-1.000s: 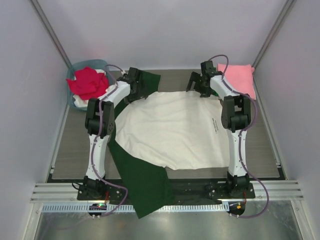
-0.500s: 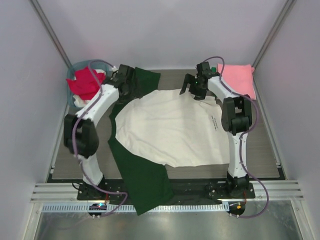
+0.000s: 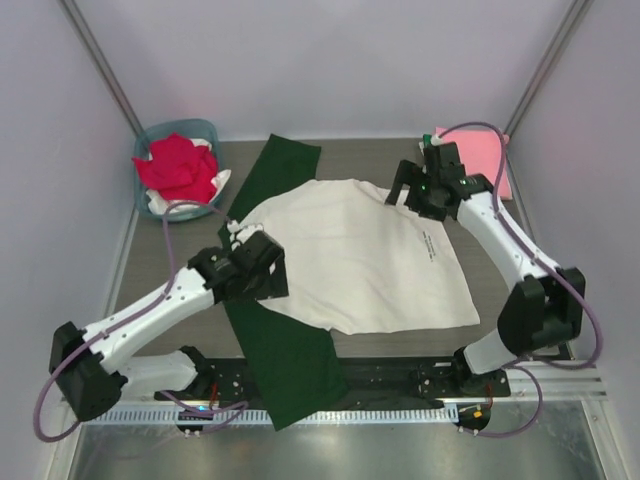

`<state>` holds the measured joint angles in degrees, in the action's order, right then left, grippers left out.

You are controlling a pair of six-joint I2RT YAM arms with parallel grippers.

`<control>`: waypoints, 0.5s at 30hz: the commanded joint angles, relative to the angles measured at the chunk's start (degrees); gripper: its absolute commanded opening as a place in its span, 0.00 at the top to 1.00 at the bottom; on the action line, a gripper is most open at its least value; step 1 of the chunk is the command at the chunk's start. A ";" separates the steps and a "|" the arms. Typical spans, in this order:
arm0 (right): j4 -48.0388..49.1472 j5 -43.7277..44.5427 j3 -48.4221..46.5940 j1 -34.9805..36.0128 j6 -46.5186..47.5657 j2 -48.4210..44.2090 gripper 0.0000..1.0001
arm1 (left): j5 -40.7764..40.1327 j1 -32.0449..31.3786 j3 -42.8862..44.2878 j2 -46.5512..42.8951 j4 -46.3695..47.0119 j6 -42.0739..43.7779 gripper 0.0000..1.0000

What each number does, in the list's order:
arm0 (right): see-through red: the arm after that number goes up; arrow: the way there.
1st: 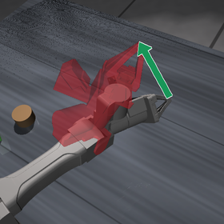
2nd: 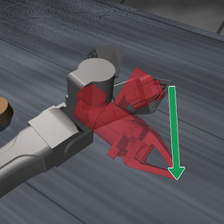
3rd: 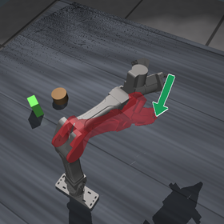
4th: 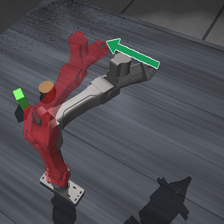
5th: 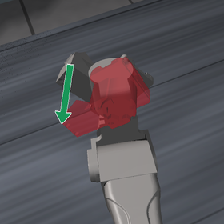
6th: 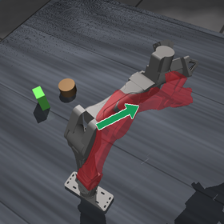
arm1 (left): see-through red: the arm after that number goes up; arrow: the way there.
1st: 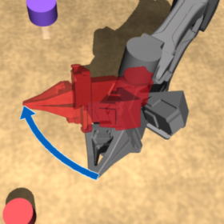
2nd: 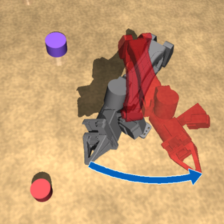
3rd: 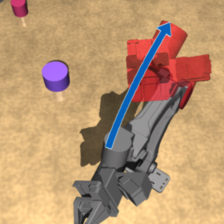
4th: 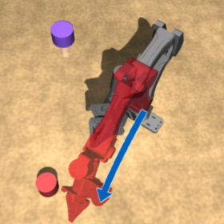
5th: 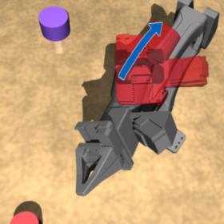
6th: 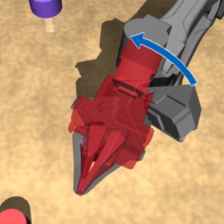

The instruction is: Fold and stack the t-shirts

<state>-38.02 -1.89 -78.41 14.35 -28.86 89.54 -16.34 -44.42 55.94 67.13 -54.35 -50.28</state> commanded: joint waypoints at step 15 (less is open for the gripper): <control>-1.61 2.68 32.88 -8.55 -7.70 -33.29 0.00 | 1.84 -46.17 -6.55 0.34 -8.31 -40.32 0.20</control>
<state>-41.41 2.02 -45.71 6.22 -34.89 58.06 -13.87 -84.68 47.31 64.34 -59.40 -81.01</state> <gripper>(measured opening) 0.996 0.805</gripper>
